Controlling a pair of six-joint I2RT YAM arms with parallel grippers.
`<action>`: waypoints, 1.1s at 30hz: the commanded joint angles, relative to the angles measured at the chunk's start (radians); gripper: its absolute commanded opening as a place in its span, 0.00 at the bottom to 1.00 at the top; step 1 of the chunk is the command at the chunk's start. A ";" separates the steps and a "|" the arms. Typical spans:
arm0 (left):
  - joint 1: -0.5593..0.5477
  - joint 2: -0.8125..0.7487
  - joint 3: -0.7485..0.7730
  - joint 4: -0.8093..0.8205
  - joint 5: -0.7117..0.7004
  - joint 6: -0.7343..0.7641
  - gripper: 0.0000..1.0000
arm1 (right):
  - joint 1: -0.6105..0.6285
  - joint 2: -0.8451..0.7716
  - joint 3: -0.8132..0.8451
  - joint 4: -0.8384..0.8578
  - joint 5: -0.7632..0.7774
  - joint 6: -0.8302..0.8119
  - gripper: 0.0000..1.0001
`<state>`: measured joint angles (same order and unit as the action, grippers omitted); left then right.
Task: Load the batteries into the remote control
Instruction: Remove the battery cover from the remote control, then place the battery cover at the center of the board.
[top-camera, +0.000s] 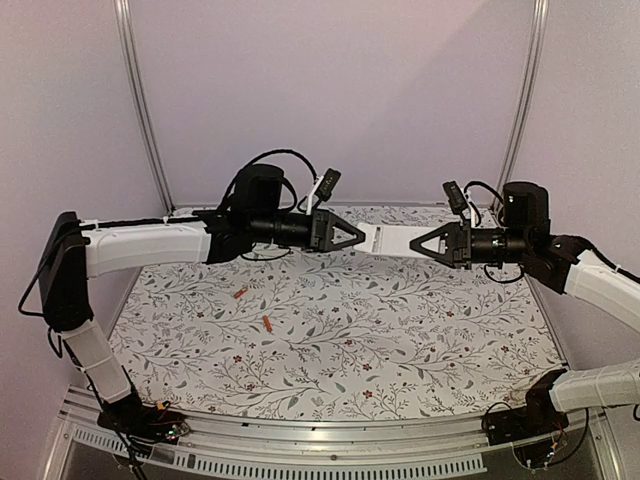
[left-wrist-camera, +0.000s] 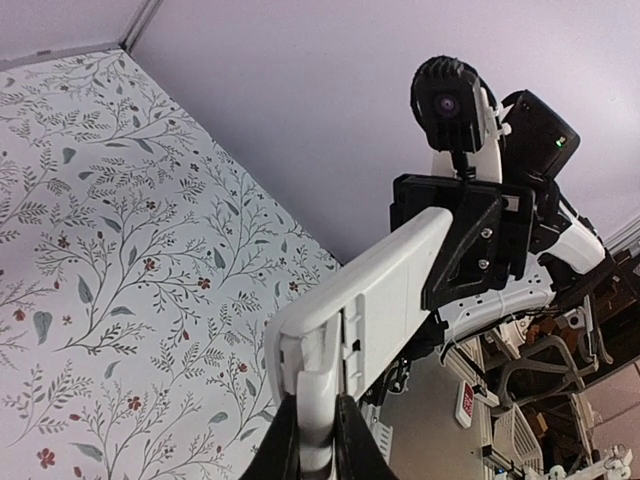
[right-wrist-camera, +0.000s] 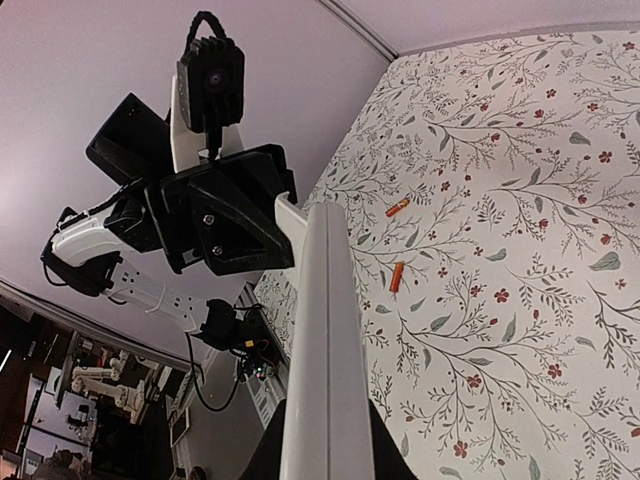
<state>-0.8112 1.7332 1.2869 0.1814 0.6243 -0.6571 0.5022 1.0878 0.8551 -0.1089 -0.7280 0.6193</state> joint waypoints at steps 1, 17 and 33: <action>0.009 -0.013 0.000 -0.055 -0.024 0.021 0.10 | -0.006 -0.008 -0.005 0.035 -0.003 0.008 0.00; 0.017 -0.063 -0.052 0.007 0.052 0.021 0.00 | -0.154 0.035 -0.031 -0.162 0.100 -0.073 0.00; 0.074 0.129 -0.058 -0.129 0.008 0.061 0.00 | -0.182 0.023 -0.026 -0.266 -0.048 -0.190 0.00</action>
<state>-0.7700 1.7924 1.2587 -0.0269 0.5659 -0.5404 0.3222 1.1206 0.8207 -0.3584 -0.6914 0.4656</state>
